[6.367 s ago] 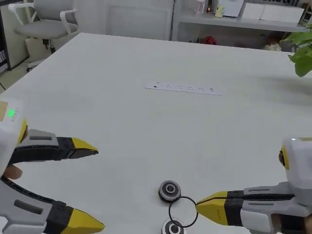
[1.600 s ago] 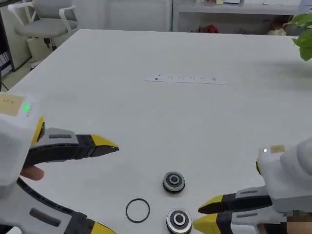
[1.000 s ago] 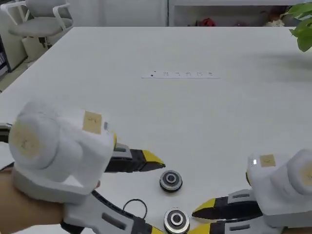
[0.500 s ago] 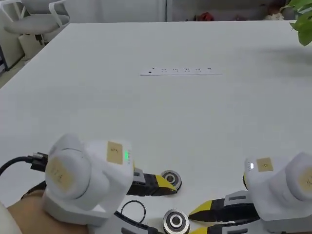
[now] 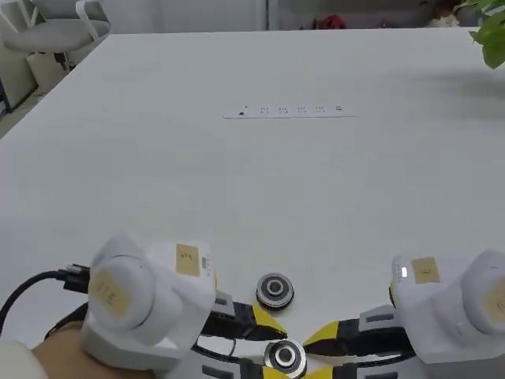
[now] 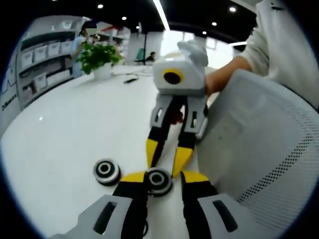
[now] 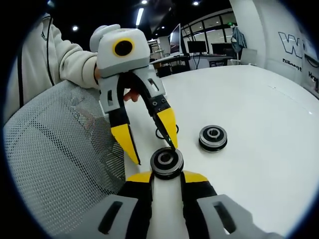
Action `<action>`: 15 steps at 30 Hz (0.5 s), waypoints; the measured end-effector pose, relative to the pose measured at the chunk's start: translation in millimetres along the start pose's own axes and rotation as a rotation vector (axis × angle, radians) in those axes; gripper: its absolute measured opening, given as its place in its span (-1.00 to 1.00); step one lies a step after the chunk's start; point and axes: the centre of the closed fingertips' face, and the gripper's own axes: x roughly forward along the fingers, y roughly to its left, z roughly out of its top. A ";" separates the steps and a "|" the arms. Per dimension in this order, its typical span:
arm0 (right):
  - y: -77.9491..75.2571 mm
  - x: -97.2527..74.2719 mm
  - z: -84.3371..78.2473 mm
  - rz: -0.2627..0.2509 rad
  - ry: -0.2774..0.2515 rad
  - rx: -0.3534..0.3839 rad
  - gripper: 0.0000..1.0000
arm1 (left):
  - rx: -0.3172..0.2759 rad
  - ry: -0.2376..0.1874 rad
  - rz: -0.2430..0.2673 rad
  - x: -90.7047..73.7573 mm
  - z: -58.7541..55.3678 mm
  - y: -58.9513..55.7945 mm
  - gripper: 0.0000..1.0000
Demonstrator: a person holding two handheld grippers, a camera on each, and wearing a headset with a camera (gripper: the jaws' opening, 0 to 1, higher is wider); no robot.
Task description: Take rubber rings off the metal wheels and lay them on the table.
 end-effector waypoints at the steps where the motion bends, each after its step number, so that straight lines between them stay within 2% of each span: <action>1: 0.1 0.1 -0.3 0.000 0.001 -0.003 -0.64 | -0.001 -0.001 0.004 0.1 -0.5 1.0 -0.49; 5: -0.3 0.2 -0.6 -0.006 0.002 -0.009 -0.64 | -0.020 -0.010 0.021 0.3 -2.3 5.8 -0.53; 8: -1.4 0.0 -0.7 -0.013 0.001 -0.010 -0.65 | -0.013 -0.002 0.032 1.4 -6.4 8.4 -0.60; 9: -1.7 -0.3 -1.3 -0.017 0.002 -0.011 -0.64 | -0.005 0.011 0.034 2.1 -9.7 8.6 -0.63; 10: -1.9 -0.3 -1.5 -0.018 0.002 -0.011 -0.64 | 0.021 -0.013 0.042 1.2 -5.4 10.6 -0.66; 13: -0.6 0.3 -0.7 -0.015 -0.009 0.002 -0.61 | 0.021 -0.002 0.042 0.5 -7.5 10.0 -0.68; 15: 0.1 0.5 -0.9 -0.016 -0.013 0.002 -0.59 | 0.078 -0.003 0.044 0.7 -7.6 9.0 -0.68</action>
